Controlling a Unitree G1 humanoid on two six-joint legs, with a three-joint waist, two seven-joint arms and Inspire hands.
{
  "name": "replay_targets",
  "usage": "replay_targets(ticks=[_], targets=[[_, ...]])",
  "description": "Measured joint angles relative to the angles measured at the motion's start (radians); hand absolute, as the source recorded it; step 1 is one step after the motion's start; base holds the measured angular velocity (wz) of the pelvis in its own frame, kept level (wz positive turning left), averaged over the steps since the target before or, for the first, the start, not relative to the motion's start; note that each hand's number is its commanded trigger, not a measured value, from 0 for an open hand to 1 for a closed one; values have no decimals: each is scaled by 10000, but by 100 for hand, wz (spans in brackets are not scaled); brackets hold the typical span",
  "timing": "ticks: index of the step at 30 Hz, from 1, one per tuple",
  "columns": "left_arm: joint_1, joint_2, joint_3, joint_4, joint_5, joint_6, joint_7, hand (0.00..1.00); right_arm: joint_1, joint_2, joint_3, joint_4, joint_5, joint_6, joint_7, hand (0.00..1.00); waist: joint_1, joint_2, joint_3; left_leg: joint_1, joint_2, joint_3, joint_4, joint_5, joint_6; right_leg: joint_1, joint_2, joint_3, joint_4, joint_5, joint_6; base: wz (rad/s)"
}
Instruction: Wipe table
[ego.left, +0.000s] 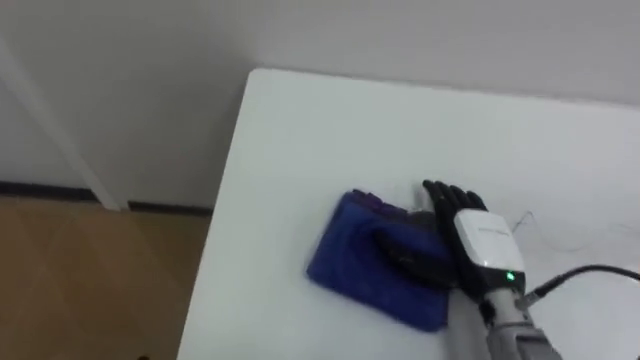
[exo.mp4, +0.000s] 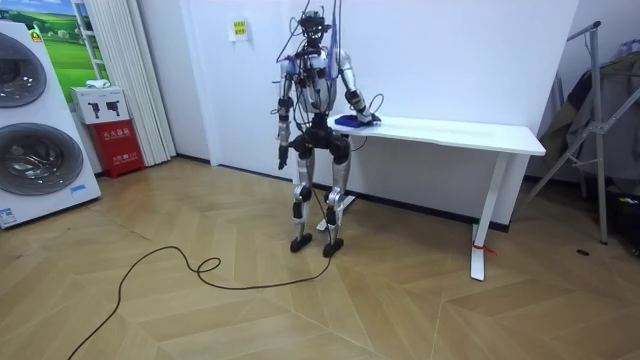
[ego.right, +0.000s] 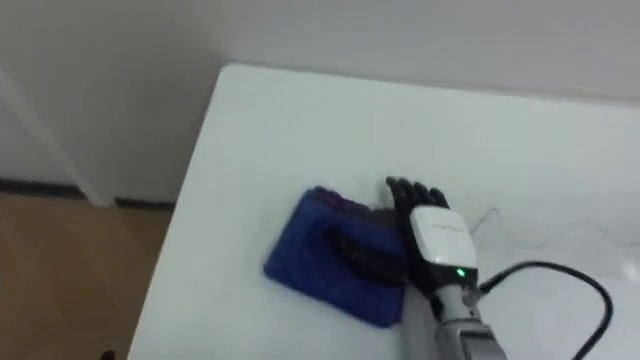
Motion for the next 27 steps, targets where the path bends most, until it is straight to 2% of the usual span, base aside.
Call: replay_targets(ticks=[1, 2, 6, 7, 8, 12, 21, 25, 27], targets=[[49, -4, -2, 95, 17, -37, -6, 0, 71, 1, 10, 221, -119, 48, 57, 0, 211, -24, -43, -16, -12, 323, 206, 553, 375, 132, -146, 63, 29, -238, 369, 8], [111, -3, 47, 244, 104, 38, 0, 0, 122, 5, 4, 245, -392, 157, 114, 0, 327, -43, -60, 246, -100, 298, 157, 555, 379, 235, -213, -45, 78, -299, 461, 0], [341, 7, 54, 338, 120, 293, -35, 0, 121, -1, -86, 231, -812, 187, 106, 0, 343, -26, -31, 450, -332, 93, 74, 546, 395, 436, -409, -504, 92, -394, 604, 8], [332, -14, 55, 337, 111, 397, -39, 0, 120, -1, -101, 233, -812, 197, 101, 0, 345, 47, 10, 451, -350, 90, 66, 483, 499, 438, -402, -567, 102, -420, 635, 0], [303, -20, 61, 337, 101, 426, -40, 0, 119, 6, -105, 234, -812, 193, 94, 0, 357, 96, 44, 437, -366, 84, 61, 401, 631, 435, -367, -577, 104, -448, 634, 0], [293, -18, 221, 337, 103, 428, -38, 0, 122, 14, -111, 234, -815, 167, 85, 0, 371, 125, 47, 346, -457, 86, 74, 387, 670, 448, -443, -824, 116, -464, 638, -4], [318, -23, 217, 314, 106, 432, -40, 0, 153, 15, -128, -460, -1444, 149, 66, 0, 353, 82, -34, 289, -506, 121, 192, 386, 686, 429, -461, -889, 136, -471, 636, 0], [323, -24, 208, 314, 109, 431, -56, 0, 162, 17, -124, -761, -1611, -93, -135, 0, 334, 107, -131, 301, -508, 101, 175, 384, 690, 449, -465, -1046, 135, -471, 636, 3], [322, -24, 206, 313, 112, 430, -58, 0, 162, 17, -124, -840, -1636, -124, -138, 0, 335, 118, -133, 297, -504, 95, 169, 381, 694, 446, -467, -1084, 135, -471, 636, 0]])
